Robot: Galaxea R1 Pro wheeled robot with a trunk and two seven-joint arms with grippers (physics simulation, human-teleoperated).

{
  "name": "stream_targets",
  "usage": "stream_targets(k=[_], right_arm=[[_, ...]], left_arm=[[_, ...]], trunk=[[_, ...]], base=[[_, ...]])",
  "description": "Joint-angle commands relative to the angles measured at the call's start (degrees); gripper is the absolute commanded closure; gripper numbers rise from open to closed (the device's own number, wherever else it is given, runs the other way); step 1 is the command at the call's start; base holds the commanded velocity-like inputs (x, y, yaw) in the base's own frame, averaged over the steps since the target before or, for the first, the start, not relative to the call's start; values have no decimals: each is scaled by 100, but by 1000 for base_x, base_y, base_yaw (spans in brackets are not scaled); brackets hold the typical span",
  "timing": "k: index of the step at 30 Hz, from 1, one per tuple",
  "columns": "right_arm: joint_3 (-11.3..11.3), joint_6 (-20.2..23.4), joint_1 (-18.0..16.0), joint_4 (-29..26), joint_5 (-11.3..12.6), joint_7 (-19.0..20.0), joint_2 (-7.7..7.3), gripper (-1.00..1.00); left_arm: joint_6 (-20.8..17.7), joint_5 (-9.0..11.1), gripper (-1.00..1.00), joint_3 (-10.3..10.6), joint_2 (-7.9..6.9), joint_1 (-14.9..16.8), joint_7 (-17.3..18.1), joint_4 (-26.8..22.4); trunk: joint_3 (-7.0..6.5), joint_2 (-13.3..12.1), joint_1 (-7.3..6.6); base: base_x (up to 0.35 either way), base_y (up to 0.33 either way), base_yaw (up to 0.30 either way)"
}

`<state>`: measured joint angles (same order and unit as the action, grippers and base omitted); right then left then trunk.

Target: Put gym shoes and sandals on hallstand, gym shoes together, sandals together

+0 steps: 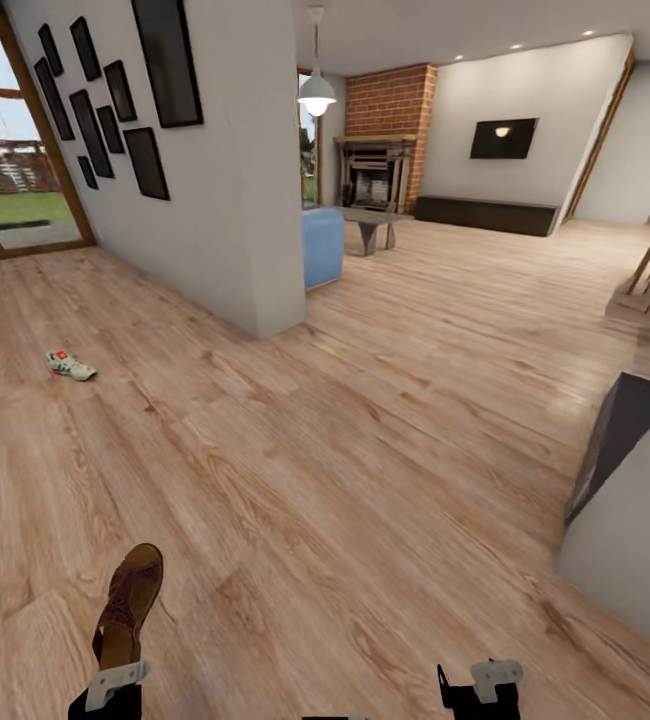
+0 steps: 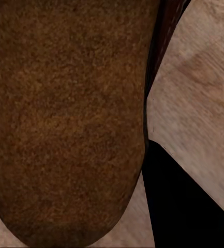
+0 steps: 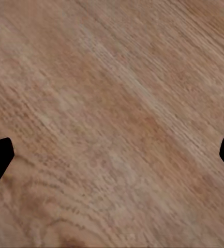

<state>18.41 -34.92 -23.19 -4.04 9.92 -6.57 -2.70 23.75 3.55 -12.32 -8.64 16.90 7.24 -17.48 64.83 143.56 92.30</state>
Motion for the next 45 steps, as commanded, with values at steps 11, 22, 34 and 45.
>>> stream_targets(k=[11, 22, 34, 45], right_arm=[[51, -15, -1, 2, 45, -20, -2, -100], [57, -15, -1, 0, 45, -20, 6, -100], [57, -16, -1, 0, 46, -20, 7, -100], [57, -22, -1, -1, 46, -20, 7, -100]], left_arm=[[7, 23, 100, -34, 3, 6, 58, 8], [7, 23, 100, -34, 2, 6, 58, 8], [7, 10, 100, -26, 9, 6, 58, 8], [7, 19, 100, -25, 11, 6, 58, 8]], trunk=[[5, 2, 2], [5, 2, 2], [5, 2, 2], [-13, 2, 2]], base=[[286, 174, 279], [318, 54, 279], [77, 1, 279], [234, 0, 279]])
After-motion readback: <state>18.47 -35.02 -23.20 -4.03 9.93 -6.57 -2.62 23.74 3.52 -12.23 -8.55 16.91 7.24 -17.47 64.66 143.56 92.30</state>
